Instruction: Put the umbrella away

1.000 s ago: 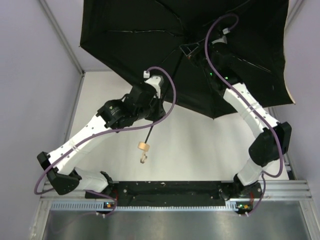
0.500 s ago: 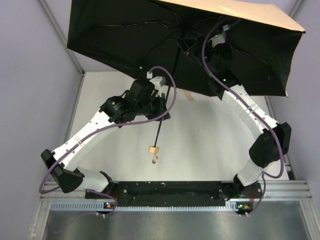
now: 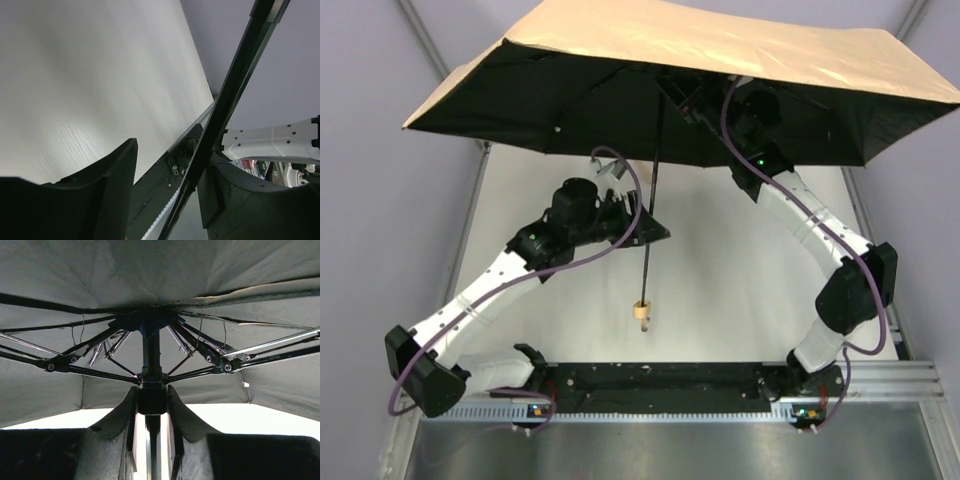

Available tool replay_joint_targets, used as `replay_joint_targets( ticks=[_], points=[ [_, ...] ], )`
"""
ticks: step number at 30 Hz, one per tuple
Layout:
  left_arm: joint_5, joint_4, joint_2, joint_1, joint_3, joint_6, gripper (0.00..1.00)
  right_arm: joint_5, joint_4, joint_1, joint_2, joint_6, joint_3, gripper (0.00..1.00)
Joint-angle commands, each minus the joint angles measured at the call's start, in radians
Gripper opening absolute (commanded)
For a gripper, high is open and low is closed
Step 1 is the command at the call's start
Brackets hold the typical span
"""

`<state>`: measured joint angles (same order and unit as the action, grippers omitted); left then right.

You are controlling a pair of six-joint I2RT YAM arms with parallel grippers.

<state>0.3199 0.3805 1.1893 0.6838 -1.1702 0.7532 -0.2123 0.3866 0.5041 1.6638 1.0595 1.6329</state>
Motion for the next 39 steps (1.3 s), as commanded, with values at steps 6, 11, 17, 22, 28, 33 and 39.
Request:
replay_joint_targets(
  ticks=[6, 11, 17, 22, 28, 33, 39],
  points=[
    [0.119, -0.293, -0.04, -0.112, 0.069, 0.084, 0.03, -0.096, 0.075, 0.001, 0.014, 0.1, 0.097, 0.0],
    [0.022, -0.152, 0.001, -0.11, -0.041, -0.032, 0.0, -0.029, -0.268, -0.004, 0.014, 0.062, 0.18, 0.22],
    [-0.045, -0.138, -0.013, -0.105, -0.04, -0.08, 0.0, 0.008, -0.409, -0.019, 0.083, 0.132, 0.24, 0.63],
    [-0.036, -0.134, -0.007, -0.102, -0.04, -0.092, 0.0, 0.007, -0.443, -0.019, 0.137, 0.094, 0.326, 0.75],
    [-0.041, -0.118, -0.011, -0.096, -0.032, -0.106, 0.0, -0.002, -0.5, 0.008, 0.209, 0.036, 0.421, 0.71],
    [-0.031, -0.103, -0.005, -0.087, -0.045, -0.112, 0.0, -0.036, -0.506, 0.021, 0.28, 0.005, 0.504, 0.48],
    [-0.025, -0.091, 0.0, -0.082, -0.062, -0.117, 0.0, -0.064, -0.496, 0.027, 0.313, 0.007, 0.548, 0.38]
  ],
)
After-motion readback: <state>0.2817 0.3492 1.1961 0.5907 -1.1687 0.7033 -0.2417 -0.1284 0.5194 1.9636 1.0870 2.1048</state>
